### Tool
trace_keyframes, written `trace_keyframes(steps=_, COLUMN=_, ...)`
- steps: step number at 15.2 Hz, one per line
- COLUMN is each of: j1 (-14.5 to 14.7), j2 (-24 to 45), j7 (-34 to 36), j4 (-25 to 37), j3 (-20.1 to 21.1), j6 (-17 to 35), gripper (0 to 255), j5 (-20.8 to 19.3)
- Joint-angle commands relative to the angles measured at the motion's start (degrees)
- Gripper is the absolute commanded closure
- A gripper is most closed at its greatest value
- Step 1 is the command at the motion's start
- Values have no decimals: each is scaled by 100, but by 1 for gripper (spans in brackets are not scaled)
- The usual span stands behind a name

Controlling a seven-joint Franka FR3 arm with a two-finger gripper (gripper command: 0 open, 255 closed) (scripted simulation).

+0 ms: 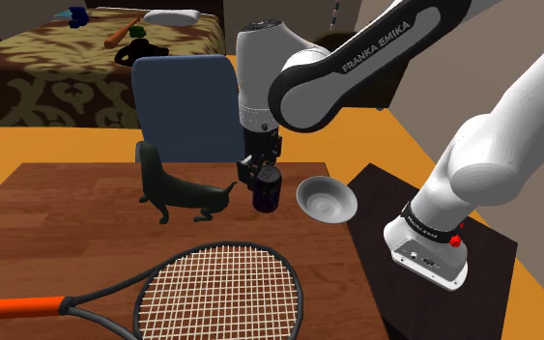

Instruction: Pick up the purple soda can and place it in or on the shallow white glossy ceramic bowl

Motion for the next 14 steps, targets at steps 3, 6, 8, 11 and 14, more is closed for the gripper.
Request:
trace_keyframes(steps=3, j1=17, j2=-224, j7=-60, j4=134, j3=-36, j6=-344, gripper=255, j5=89)
trace_keyframes(steps=6, j1=26, j2=-377, j7=-100, j4=247, j3=-69, j6=-600, gripper=255, j5=139)
trace_keyframes(steps=8, j1=31, j2=-470, j7=-122, j4=328, j3=-92, j6=-769, gripper=255, j5=165)
trace_keyframes(steps=11, j1=36, j2=-598, j7=-150, j4=458, j3=-126, j6=-1021, gripper=255, j5=197)
trace_keyframes(steps=14, j1=39, j2=-712, j7=-171, j4=599, j3=-160, j6=-1270, gripper=255, j5=220)
